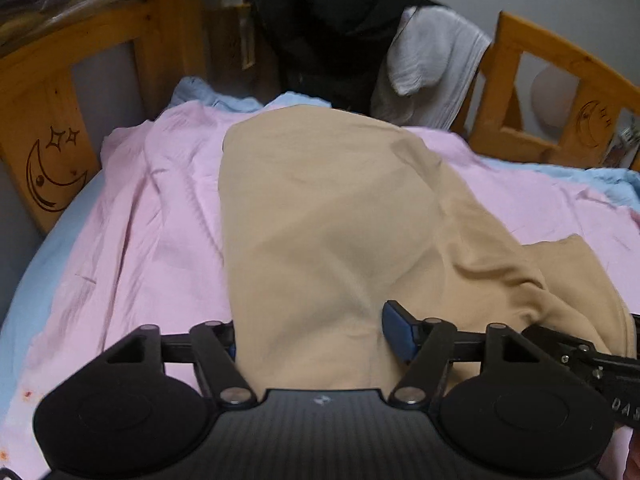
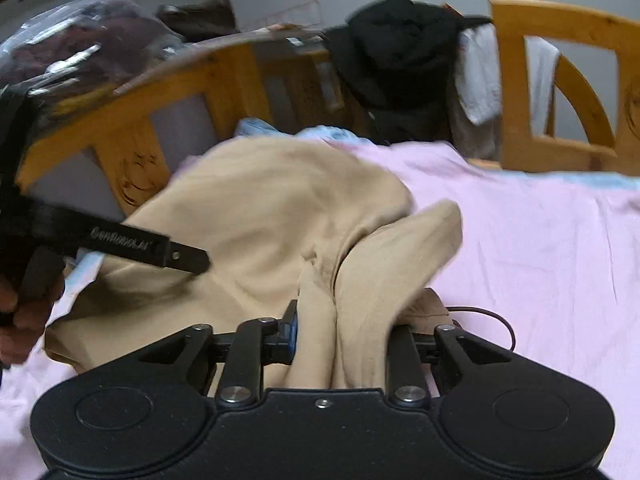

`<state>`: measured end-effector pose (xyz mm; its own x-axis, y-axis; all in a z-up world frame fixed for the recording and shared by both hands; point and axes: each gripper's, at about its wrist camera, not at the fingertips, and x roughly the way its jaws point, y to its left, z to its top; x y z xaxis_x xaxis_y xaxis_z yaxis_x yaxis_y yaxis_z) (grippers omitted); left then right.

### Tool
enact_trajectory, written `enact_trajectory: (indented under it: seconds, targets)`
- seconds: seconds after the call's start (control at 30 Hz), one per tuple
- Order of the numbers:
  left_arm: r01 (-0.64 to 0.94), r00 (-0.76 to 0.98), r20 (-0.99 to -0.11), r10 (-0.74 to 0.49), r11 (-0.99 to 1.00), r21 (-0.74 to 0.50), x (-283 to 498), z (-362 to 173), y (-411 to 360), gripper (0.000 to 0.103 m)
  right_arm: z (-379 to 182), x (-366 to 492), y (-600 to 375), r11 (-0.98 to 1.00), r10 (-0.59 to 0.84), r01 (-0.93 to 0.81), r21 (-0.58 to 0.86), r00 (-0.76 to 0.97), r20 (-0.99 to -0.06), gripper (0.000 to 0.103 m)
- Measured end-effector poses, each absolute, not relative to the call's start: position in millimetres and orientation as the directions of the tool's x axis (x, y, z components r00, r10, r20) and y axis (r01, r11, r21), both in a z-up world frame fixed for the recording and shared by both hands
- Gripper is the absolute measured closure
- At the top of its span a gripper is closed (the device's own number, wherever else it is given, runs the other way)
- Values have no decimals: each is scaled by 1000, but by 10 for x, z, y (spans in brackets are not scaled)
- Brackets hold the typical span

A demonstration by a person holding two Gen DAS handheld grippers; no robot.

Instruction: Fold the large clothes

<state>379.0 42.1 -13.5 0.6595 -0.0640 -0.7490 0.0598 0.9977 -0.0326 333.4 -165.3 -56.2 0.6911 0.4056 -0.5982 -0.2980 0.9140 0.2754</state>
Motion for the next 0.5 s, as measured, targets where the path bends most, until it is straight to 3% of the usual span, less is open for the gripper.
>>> enact_trajectory:
  seconds: [0.27, 0.33, 0.5]
  targets:
    - [28, 699, -713, -50, 999, -43, 3408, 64, 408, 14, -471, 3220, -1883, 915, 399, -264, 303, 690, -604, 50]
    - [23, 706, -707, -38, 999, -30, 3304, 163, 392, 11, -413, 3117, -1939, 920, 385, -245, 304, 704, -596, 39]
    - [46, 758, -651, -47, 999, -18, 2852, 520, 311, 3, -246, 2823, -2126, 935, 344, -212, 285, 739, -578, 29]
